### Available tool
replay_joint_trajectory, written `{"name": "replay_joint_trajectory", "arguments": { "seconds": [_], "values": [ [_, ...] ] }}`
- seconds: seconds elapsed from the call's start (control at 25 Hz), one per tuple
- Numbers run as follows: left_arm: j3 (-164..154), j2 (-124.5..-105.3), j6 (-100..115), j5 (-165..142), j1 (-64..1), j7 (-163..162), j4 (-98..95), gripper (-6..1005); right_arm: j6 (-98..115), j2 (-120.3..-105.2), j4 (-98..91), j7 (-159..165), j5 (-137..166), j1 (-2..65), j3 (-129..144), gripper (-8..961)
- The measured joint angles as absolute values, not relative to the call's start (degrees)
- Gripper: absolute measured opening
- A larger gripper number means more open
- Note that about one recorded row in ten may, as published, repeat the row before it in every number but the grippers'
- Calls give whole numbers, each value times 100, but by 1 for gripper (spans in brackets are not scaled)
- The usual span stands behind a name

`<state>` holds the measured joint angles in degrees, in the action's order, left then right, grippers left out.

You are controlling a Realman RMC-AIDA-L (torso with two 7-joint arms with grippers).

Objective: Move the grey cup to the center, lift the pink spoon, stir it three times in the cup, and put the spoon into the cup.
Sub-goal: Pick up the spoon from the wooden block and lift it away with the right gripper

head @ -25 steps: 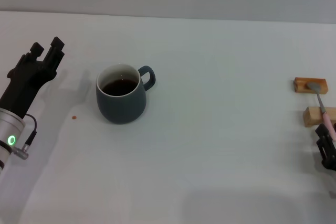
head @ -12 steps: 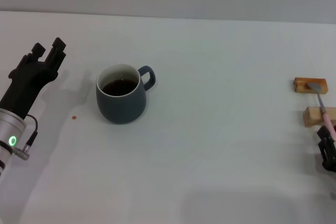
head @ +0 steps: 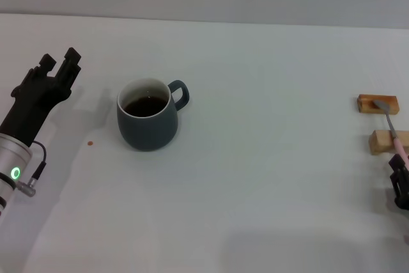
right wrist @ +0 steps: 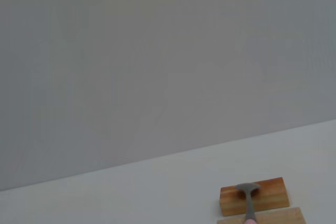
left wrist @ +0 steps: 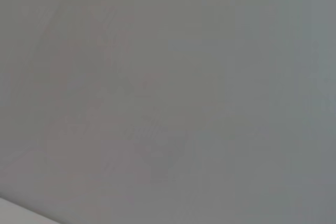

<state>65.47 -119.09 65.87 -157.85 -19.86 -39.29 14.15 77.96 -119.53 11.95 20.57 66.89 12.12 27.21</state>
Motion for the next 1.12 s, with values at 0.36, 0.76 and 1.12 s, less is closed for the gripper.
{"name": "replay_joint_trajectory", "arguments": {
  "seconds": [0.36, 0.76, 1.12],
  "values": [
    [6515, -11909, 6582, -15785, -1922, -3982, 1415, 617, 7810, -11960, 1195, 2057, 6683, 1213, 2715, 229],
    [6511, -11909, 6599, -15785, -1907, -3990, 1415, 617, 7814, -11962, 1195, 2056, 6679, 1213, 2715, 209],
    [6503, -11909, 6586, -15785, -1904, -3999, 1459, 617, 7814, -11962, 1185, 2056, 6658, 1213, 2715, 194]
  ]
}}
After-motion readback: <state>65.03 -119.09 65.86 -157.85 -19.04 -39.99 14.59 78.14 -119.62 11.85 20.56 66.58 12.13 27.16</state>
